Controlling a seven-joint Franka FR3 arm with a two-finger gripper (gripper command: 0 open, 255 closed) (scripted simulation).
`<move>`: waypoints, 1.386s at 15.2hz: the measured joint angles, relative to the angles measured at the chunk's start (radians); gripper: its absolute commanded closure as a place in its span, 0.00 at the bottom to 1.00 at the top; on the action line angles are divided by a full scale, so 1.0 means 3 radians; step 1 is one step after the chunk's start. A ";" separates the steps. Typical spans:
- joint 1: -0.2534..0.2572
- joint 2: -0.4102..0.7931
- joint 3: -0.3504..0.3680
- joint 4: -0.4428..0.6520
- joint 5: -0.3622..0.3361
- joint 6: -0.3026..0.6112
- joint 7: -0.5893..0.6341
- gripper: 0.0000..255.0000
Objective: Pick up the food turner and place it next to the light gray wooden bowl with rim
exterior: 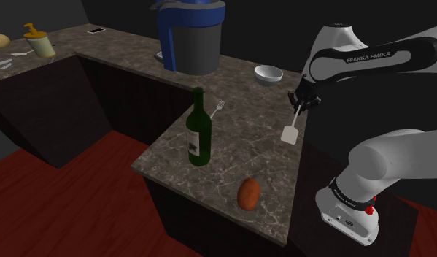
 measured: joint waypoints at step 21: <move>-0.0292 0.1910 -0.0334 0.1941 -0.0210 -0.0016 -0.0448 1.00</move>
